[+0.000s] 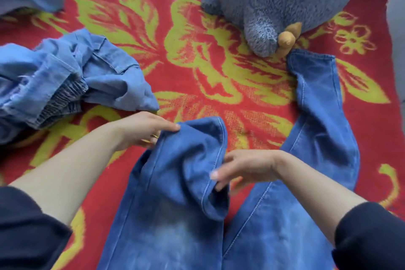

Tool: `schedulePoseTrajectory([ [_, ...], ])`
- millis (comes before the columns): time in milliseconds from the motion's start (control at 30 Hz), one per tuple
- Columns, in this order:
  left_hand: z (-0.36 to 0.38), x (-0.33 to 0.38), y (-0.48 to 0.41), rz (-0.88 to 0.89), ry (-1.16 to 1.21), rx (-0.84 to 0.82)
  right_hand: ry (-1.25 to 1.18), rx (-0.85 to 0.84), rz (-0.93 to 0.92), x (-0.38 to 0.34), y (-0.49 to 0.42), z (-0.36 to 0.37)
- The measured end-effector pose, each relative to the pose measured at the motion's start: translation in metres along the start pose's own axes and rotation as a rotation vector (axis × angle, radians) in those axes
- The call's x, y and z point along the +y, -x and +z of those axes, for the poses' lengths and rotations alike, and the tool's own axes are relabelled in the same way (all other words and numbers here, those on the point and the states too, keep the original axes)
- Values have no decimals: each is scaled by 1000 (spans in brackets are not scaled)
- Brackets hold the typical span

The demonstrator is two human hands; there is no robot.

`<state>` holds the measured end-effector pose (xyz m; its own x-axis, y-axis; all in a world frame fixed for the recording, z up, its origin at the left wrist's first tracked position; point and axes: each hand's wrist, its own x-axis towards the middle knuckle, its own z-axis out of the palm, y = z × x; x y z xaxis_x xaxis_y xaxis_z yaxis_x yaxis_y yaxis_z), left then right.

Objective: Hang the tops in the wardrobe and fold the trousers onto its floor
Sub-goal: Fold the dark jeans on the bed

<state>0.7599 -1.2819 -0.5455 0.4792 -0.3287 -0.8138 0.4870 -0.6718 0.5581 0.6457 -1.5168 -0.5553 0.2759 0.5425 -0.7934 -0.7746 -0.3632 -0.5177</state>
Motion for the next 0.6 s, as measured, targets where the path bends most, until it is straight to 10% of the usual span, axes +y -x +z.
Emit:
schedulePoseTrajectory([
  [200, 11, 16, 5, 159, -158, 220, -440, 901, -338, -26, -25, 6],
  [400, -16, 83, 10, 574, 229, 442, -285, 1201, -660, -96, 22, -33],
  [600, 30, 68, -10, 668, -109, 681, -5, 1498, -430, -82, 49, -53],
])
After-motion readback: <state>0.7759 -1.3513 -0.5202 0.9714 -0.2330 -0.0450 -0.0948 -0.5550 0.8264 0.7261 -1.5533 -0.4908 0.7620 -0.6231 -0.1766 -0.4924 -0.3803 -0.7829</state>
